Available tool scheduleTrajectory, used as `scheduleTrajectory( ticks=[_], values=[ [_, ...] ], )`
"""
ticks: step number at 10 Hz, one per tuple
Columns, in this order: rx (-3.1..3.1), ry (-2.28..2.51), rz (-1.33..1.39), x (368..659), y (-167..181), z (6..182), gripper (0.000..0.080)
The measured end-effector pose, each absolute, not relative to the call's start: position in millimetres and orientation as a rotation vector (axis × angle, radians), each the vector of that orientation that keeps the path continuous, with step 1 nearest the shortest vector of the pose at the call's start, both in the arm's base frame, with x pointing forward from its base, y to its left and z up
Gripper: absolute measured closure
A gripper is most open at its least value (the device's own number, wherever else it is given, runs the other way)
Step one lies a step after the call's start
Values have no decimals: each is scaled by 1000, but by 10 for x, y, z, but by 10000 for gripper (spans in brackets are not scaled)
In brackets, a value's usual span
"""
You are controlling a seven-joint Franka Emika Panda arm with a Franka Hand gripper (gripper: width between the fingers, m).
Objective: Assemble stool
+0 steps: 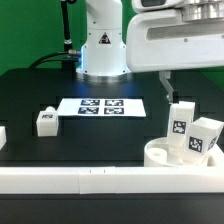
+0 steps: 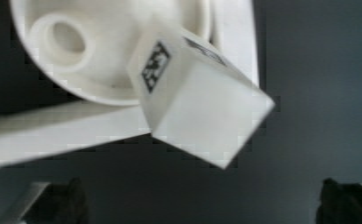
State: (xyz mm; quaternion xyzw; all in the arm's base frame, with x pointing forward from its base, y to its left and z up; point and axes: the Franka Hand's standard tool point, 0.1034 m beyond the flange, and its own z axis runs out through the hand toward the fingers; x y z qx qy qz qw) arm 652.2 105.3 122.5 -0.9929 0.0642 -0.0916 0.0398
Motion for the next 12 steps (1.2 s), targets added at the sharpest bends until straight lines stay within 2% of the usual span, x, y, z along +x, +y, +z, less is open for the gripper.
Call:
scheduleTrajectory(
  ticks=[4,5,7,9,12],
  values=[
    [-3083,-122,-294,6535,973,1223,150],
    [-3093,-390,-290,6525,928,1158,150],
    [-3093,-717,-425,6554,1056,1084,150],
    [-3077,-860,-430,6549,1009,1142,150],
    [-3046,-1108,-389,6538,980,1128,150]
  ],
)
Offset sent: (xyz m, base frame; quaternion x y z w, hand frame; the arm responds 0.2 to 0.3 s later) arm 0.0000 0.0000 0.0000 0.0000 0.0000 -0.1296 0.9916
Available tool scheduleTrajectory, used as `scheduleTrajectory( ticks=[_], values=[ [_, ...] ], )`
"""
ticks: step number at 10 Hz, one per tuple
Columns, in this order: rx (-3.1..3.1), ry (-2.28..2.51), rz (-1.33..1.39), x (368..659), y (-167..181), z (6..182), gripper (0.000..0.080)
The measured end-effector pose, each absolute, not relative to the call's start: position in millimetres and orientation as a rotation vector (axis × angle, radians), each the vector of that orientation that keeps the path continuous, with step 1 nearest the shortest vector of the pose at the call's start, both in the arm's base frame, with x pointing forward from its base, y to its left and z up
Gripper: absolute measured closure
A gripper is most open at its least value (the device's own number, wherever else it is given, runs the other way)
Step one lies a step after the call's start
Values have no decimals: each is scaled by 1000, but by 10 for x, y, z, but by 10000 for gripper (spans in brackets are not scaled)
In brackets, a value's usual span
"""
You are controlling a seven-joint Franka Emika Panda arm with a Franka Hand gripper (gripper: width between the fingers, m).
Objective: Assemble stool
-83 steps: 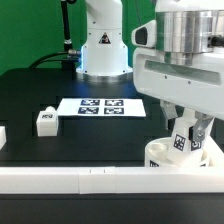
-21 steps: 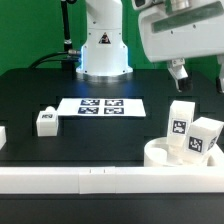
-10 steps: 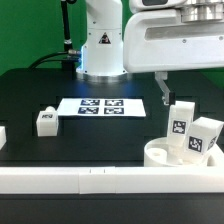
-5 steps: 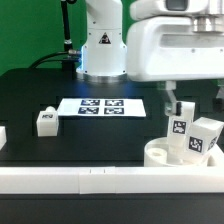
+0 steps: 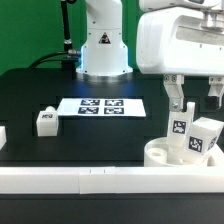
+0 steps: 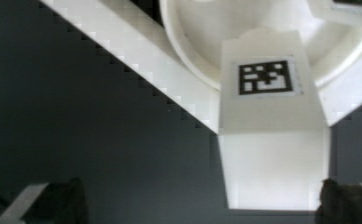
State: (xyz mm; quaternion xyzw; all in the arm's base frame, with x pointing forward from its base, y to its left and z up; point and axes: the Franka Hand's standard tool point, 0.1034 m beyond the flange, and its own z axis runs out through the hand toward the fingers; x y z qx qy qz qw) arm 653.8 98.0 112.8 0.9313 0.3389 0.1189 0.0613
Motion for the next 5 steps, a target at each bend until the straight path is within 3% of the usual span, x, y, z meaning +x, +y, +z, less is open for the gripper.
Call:
scheduleTrajectory(
  ticks=[1,5],
  values=[
    [2874,993,213,6472,1085,1139,150],
    [2896,940,227,6528,1254,1133,150]
  ],
)
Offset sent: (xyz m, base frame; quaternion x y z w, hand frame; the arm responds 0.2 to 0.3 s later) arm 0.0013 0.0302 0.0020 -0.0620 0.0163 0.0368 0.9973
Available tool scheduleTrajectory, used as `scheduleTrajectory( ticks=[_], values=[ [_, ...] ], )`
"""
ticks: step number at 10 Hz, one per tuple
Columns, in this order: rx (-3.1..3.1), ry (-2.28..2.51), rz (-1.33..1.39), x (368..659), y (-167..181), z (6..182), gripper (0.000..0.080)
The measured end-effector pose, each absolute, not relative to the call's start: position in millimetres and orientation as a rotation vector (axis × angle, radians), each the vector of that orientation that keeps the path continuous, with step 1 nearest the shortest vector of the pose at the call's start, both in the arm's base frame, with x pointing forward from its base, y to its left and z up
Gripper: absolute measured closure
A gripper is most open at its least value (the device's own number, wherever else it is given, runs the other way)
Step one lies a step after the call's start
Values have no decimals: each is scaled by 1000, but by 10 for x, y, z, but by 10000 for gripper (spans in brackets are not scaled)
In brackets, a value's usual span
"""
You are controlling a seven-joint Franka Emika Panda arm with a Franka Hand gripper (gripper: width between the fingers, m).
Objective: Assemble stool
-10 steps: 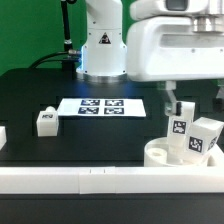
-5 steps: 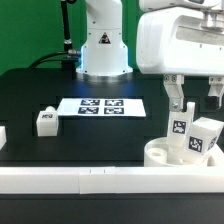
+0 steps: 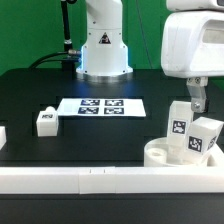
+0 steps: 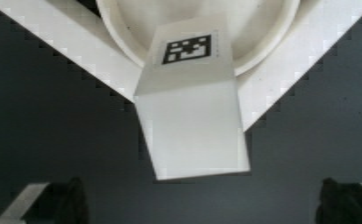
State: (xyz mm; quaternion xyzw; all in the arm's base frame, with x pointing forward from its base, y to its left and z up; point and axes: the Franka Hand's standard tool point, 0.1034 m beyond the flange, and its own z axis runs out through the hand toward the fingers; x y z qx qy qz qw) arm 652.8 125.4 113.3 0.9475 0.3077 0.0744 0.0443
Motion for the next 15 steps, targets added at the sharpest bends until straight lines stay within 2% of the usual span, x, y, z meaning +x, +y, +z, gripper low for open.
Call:
scheduleTrajectory(
  ticks=[3,5,6,15],
  values=[
    [2887,953,217,6523,1238,1117,150],
    [2782,1132,94,6480,1272,940,150],
    [2793,1126,97,6473,1217,912,150],
    [2808,1097,-40,6478,1138,889,150]
  ],
)
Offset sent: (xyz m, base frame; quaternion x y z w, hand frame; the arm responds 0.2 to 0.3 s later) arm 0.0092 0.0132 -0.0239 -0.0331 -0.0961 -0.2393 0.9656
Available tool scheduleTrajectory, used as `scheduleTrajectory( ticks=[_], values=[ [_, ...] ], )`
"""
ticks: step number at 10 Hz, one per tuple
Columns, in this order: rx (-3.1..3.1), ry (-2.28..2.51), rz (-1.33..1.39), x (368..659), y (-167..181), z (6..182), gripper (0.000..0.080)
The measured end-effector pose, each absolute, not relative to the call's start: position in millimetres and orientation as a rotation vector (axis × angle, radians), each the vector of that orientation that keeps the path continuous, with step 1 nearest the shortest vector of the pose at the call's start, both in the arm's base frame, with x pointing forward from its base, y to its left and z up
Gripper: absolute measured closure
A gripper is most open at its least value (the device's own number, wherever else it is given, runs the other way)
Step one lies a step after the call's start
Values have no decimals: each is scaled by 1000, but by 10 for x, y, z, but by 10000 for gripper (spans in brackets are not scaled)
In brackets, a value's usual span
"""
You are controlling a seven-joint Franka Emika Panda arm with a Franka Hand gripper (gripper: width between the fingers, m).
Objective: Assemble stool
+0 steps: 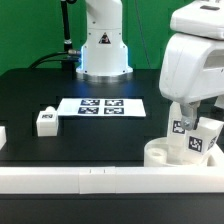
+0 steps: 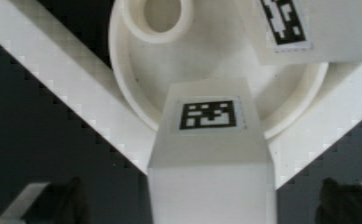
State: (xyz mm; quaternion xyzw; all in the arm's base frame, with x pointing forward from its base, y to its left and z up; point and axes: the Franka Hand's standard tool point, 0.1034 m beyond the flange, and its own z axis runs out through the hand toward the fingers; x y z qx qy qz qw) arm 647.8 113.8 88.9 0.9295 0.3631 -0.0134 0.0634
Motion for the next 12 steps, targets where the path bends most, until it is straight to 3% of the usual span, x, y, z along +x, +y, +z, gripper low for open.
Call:
scheduleTrajectory(
  ticks=[2,4,5,6,7,8,12],
  values=[
    [2808,1096,-41,6479,1134,888,162],
    [2808,1095,-37,6485,1132,894,528],
    [2808,1095,-36,6488,1134,901,664],
    [2808,1095,-36,6487,1131,900,664],
    [2808,1095,-35,6489,1131,902,770],
    [2808,1095,-35,6489,1131,903,790],
    [2809,1094,-39,6487,1128,906,798]
  ],
)
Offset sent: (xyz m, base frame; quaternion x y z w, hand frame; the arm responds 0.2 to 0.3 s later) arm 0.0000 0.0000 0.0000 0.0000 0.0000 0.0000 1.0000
